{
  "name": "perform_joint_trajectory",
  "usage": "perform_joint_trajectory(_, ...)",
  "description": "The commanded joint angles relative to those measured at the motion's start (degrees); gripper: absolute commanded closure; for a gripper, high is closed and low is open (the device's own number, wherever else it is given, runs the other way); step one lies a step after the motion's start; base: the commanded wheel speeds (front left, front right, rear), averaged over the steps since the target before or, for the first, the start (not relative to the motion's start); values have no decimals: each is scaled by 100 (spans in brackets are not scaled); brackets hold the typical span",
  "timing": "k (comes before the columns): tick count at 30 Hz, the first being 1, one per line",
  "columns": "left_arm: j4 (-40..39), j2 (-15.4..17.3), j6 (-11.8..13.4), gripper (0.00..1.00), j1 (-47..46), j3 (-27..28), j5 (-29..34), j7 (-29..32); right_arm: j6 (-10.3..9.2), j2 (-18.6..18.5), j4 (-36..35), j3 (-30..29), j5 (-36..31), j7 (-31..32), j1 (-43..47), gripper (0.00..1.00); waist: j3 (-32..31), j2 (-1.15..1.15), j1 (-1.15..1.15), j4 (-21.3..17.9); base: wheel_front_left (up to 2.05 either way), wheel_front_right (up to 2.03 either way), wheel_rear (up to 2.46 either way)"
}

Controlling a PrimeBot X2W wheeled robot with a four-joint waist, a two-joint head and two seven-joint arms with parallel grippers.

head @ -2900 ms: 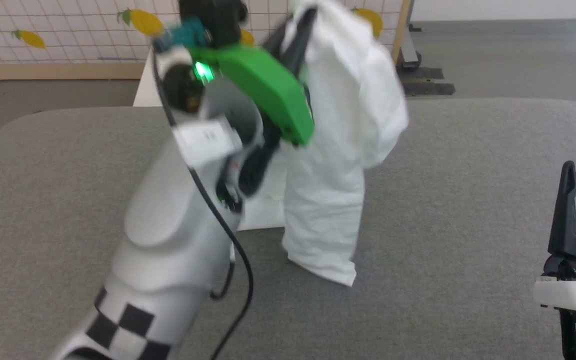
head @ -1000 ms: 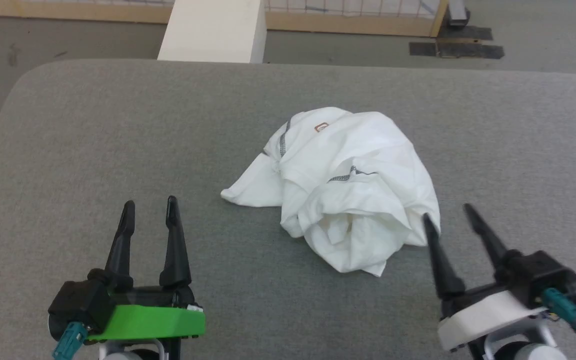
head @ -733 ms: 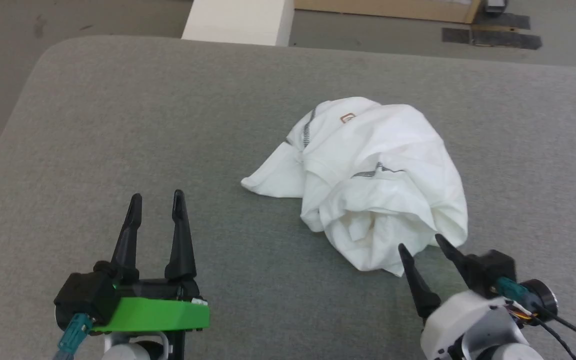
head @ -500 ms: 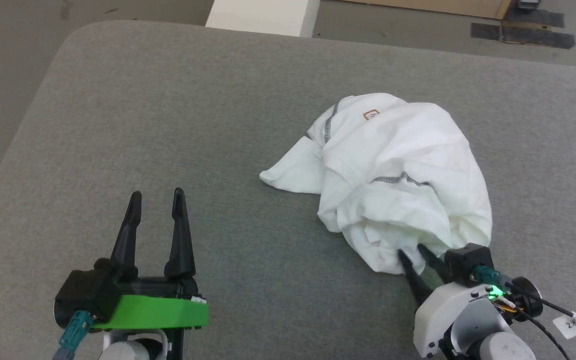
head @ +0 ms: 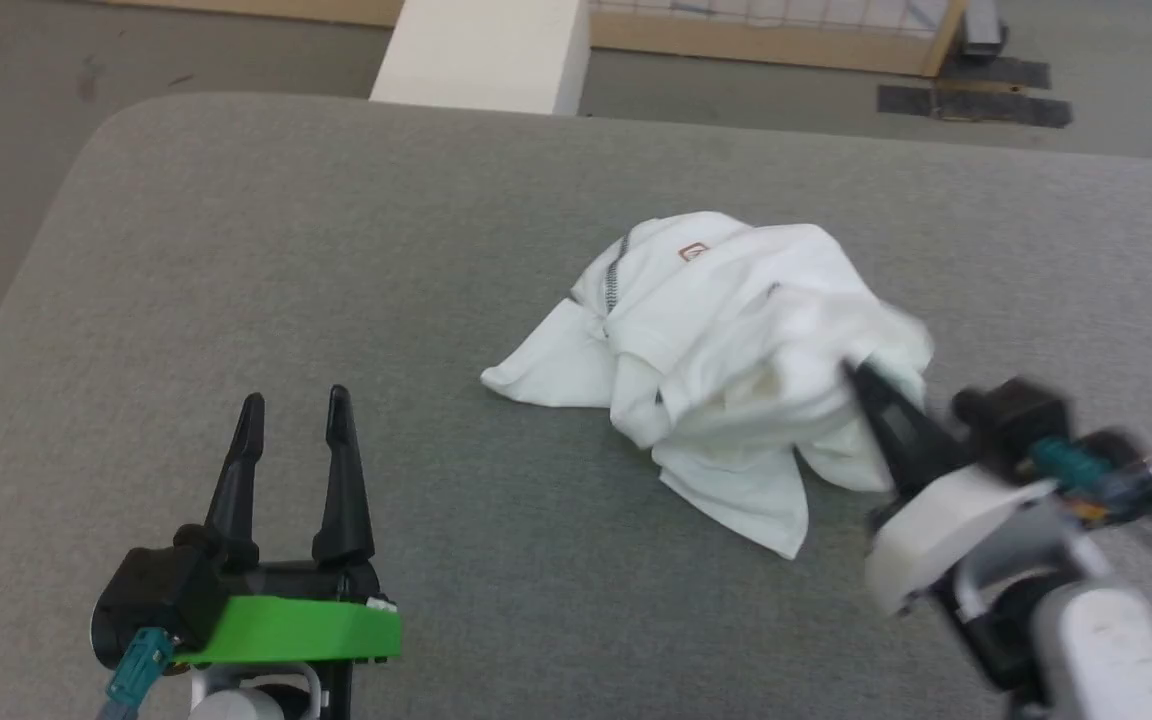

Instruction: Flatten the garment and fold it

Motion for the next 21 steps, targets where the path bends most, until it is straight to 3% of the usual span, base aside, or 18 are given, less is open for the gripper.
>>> perform_joint_trajectory(1, -21, -32, -16, 0, 35, 39, 54, -23, -10, -214, -298, -129, -82, 109, -193, 100, -207, 0, 0, -288, 0, 0, 0)
perform_joint_trajectory(7, -51, -33, 8, 0, 39, 83, 47, -23, -10, -655, -1325, -827, -261, 646, -447, 100, -234, 0, 0, -494, 0, 0, 0)
perform_joint_trajectory(14, -56, -34, 6, 0, 0, 60, 21, -23, -10, -1430, -1253, -2068, -876, 914, 85, 100, -111, 0, 0, -503, 0, 0, 0)
perform_joint_trajectory(16, -42, -34, 3, 0, -10, 58, 23, -23, -10, -1452, -1059, -2289, -958, 988, 363, 100, -77, 0, 0, -483, 0, 0, 0)
perform_joint_trajectory(21, 6, -34, -17, 0, -64, 4, 36, -23, -10, -1075, -384, -2492, -890, 958, 849, 100, 3, 0, 0, -421, 0, 0, 0)
